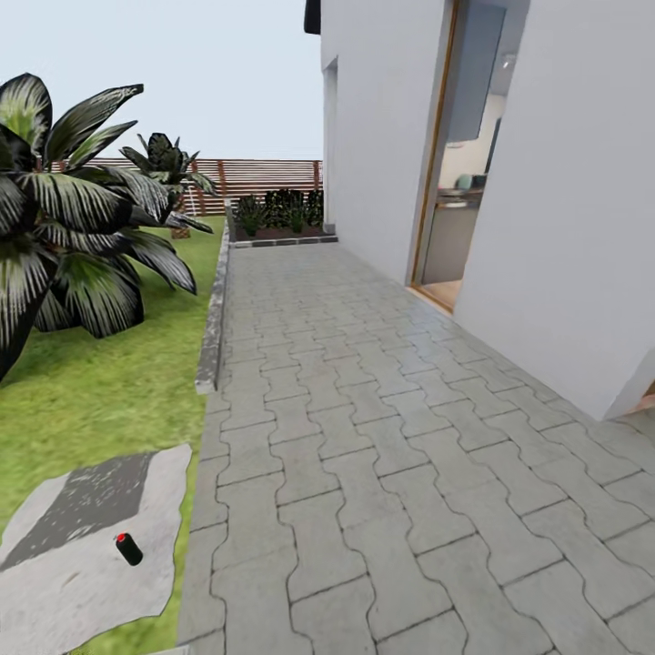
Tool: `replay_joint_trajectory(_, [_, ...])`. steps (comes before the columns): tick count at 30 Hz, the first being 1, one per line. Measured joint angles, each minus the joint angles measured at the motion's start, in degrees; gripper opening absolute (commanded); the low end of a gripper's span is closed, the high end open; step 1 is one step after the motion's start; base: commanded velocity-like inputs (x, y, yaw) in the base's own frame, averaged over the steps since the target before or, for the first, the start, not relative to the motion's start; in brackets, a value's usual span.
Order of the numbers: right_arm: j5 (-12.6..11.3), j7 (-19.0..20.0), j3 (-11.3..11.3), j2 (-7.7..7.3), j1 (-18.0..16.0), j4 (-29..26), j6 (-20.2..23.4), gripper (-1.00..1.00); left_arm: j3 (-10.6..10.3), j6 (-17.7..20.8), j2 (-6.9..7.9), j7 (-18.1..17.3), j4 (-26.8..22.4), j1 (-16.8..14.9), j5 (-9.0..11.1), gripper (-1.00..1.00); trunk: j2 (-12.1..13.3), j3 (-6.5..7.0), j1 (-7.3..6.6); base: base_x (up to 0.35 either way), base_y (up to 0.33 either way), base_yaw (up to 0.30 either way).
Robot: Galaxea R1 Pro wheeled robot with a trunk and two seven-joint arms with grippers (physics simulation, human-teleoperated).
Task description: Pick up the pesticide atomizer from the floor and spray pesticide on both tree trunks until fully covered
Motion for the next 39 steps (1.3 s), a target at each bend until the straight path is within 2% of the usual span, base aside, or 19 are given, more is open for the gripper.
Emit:
replay_joint_trajectory(16, [0.0, 0.0, 0.0, 0.27, 0.0, 0.0, 0.0, 1.00, 0.0, 0.0, 0.00, 0.0, 0.0, 0.0, 0.1, 1.00, 0.0, 0.00, 0.01, 0.181, -0.233, 0.279])
replay_joint_trajectory(32, [0.0, 0.0, 0.0, 0.27, 0.0, 0.0, 0.0, 1.00, 0.0, 0.0, 0.00, 0.0, -0.1, 0.0, 0.1, 1.00, 0.0, 0.00, 0.02, 0.026, -0.017, 0.279])
replay_joint_trajectory(39, [0.0, 0.0, 0.0, 0.27, 0.0, 0.0, 0.0, 1.00, 0.1, 0.0, 0.00, 0.1, -0.1, 0.0, 0.1, 1.00, 0.0, 0.00, 0.00, 0.151, -0.085, 0.279])
